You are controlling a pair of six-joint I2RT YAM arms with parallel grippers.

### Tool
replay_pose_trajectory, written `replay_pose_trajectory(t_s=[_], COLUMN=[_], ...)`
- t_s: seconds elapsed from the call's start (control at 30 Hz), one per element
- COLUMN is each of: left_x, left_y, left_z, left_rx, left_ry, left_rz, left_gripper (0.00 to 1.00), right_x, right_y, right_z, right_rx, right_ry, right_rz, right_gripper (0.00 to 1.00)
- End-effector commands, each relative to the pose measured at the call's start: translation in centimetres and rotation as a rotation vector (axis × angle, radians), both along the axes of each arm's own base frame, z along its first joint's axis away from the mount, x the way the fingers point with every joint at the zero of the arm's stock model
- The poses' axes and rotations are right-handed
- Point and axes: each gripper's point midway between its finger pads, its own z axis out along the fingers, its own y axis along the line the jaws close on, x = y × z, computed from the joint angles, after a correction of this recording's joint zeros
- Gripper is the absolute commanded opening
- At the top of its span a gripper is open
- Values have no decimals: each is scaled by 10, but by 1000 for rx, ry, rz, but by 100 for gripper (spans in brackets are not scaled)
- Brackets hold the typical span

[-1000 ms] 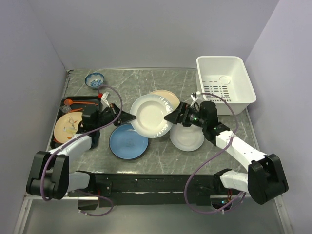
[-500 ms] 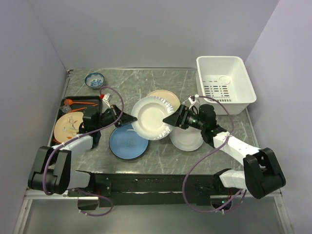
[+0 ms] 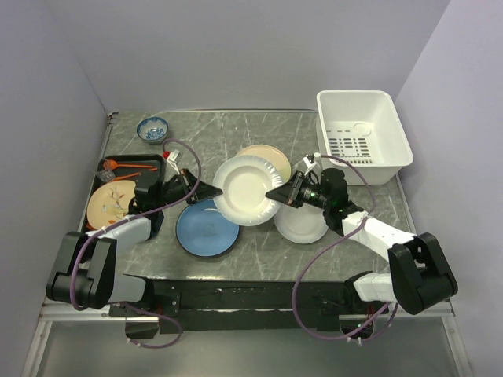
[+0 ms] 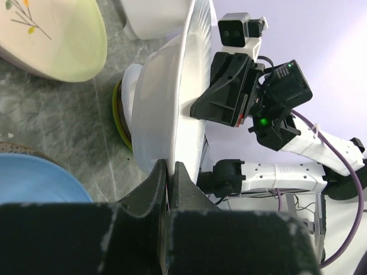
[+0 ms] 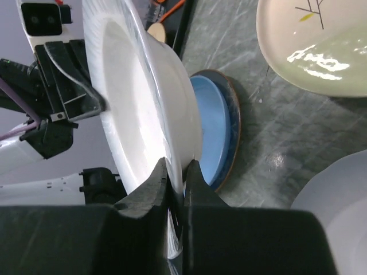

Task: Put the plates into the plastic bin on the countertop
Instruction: Place the plate in the plastic bin.

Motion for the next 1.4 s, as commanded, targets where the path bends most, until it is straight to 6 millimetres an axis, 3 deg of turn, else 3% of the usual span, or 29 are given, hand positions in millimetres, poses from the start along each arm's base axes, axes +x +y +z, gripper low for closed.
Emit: replay_pose_trajectory(t_s=[0.0, 0.13, 0.2, 0.23, 0.3, 0.33, 0.43, 0.6, 0.7, 0.77, 1.37], left_x=[-5, 2, 9, 12, 19, 22, 31, 50, 50, 48, 52], left_y=[-6, -2, 2, 4, 11, 14, 31, 77, 103, 111, 106], left_z=[32, 25, 18, 16, 11, 10, 4, 2, -10, -14, -28], left_rx=[-26, 44, 88, 119, 166, 192, 273, 425, 519, 552, 562], left_ry=[-123, -136, -100, -120, -95, -107, -91, -49, 16, 40, 74], left_rz=[-48, -10, 37, 55, 119, 144, 271, 559, 687, 717, 688], left_gripper=[1, 5, 18, 39, 64, 84, 99, 99, 99, 99, 99], right_x=[-6, -7, -7, -7, -8, -8, -9, -9, -9, -10, -9], right_y=[9, 7, 5, 4, 3, 3, 1, -2, -2, -2, -7], right_z=[19, 25, 25, 28, 29, 32, 34, 34, 34, 34, 47], right_rx=[51, 34, 26, 25, 20, 19, 9, -4, -5, -7, -35], right_ry=[-84, -109, -104, -115, -113, -123, -131, -130, -131, -131, -136], right_rz=[63, 50, 44, 39, 34, 33, 25, 12, 13, 13, -11], right_gripper=[0, 0, 0, 0, 0, 0, 0, 0, 0, 0, 0])
